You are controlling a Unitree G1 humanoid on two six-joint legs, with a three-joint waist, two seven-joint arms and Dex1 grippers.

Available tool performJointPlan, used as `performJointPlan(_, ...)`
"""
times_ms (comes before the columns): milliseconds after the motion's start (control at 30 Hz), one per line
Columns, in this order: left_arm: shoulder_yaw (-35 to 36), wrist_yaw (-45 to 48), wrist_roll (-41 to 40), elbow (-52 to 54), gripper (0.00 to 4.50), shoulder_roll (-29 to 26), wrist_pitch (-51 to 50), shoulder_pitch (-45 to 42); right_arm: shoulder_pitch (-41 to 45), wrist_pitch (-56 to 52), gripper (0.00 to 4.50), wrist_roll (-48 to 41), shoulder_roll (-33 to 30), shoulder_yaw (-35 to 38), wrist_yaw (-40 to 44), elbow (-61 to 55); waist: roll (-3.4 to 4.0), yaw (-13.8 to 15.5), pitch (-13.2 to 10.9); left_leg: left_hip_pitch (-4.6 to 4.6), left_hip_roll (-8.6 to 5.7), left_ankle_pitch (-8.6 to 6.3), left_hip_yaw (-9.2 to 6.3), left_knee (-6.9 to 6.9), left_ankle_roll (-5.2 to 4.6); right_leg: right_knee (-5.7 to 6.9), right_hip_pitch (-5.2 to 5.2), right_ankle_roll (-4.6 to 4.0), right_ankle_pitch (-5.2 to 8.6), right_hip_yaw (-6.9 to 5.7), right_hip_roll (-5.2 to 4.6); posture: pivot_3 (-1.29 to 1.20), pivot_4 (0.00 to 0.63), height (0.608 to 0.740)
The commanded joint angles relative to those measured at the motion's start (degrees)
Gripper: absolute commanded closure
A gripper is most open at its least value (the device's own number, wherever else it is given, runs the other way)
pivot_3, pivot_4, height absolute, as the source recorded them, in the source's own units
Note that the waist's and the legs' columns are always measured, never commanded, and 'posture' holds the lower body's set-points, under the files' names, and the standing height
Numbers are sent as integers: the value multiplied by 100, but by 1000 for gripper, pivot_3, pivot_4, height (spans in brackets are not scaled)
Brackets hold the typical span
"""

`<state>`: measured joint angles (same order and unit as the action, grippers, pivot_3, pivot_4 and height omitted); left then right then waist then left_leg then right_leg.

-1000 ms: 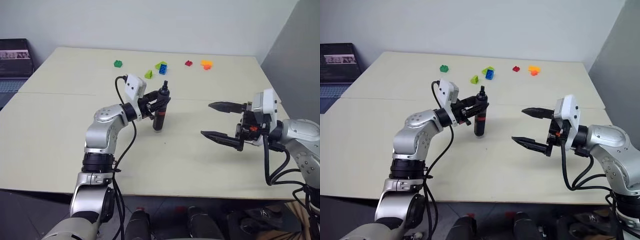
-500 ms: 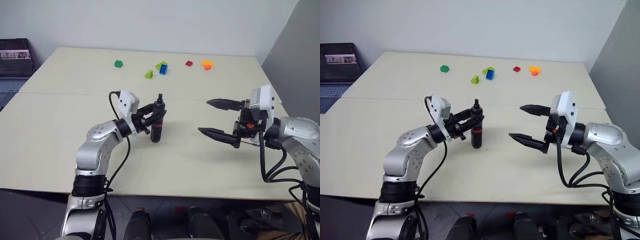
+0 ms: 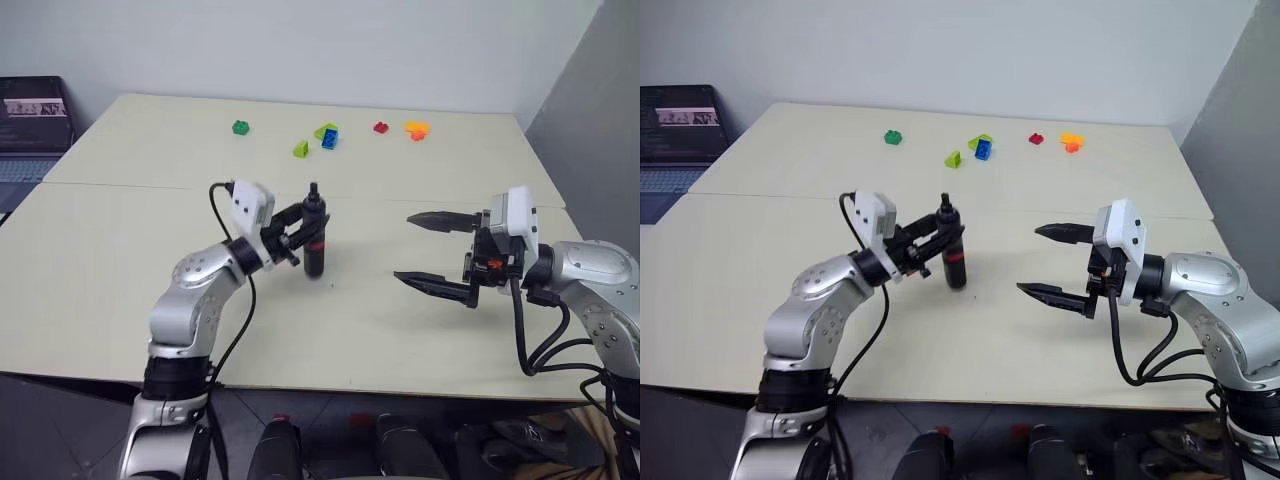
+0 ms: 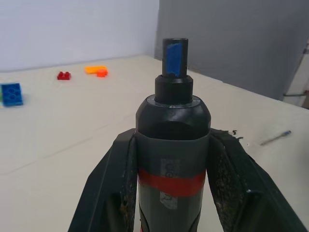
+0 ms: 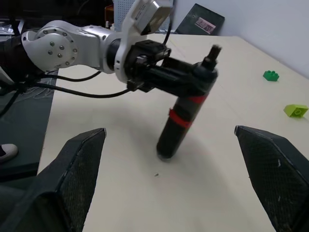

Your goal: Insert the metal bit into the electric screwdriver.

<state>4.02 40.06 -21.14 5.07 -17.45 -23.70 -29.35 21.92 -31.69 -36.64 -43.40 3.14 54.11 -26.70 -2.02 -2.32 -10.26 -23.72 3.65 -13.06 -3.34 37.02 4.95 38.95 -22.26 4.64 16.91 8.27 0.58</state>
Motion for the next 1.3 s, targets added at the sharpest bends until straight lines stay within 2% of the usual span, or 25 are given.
performJointPlan(33, -93, -293, 286, -414, 2840, 253, 825, -458, 2, 139, 0, 96, -62, 38, 43, -58, 0, 22, 0, 0, 0, 0, 0, -1, 0, -1, 0, 0, 0, 0, 0, 0, 150, 740)
performJointPlan(167, -192, -401, 576, -1210, 2840, 428, 1462, -639, -69, 167, 0, 201, -35, -10, 18, -82, 1, 35, 0, 1, 0, 0, 2, -4, 0, -4, -1, -1, 0, 2, 0, 0, 150, 740)
performJointPlan(300, -241, -303, 628, -1548, 2840, 431, 1655, -574, -109, 212, 0, 292, -21, -41, -4, -82, 1, 33, 0, -1, 0, 0, 3, -6, 0, -4, -4, -1, 0, 4, 1, 0, 150, 740)
performJointPlan(433, -266, -226, 601, -1473, 2840, 357, 1595, -343, -168, 271, 0, 337, 13, -22, -21, -33, 1, 42, 0, -2, 0, 0, 4, -5, 0, -7, -2, 0, 0, 4, 0, 0, 150, 740)
performJointPlan(667, -291, -156, 350, -633, 2843, 157, 1079, 200, -396, 584, 0, 502, 45, -54, 123, 112, 1, 38, 0, 2, 1, 0, 5, -5, 0, -4, -1, 0, 0, 5, 0, 0, 150, 740)
performJointPlan(1133, -246, -280, 289, -187, 2846, 119, 948, -2, -212, 639, 0, 746, 143, -233, 52, 373, 2, 46, 0, 2, 0, 0, 5, -5, 0, -6, -1, 2, 1, 5, 0, 0, 150, 740)
performJointPlan(1300, -267, -467, 317, 15, 2846, 279, 1104, 18, -180, 551, 0, 914, 6, -384, 157, 459, 2, 46, 0, 1, 1, 0, 5, -6, 0, -7, -1, 2, 1, 5, 0, 0, 150, 740)
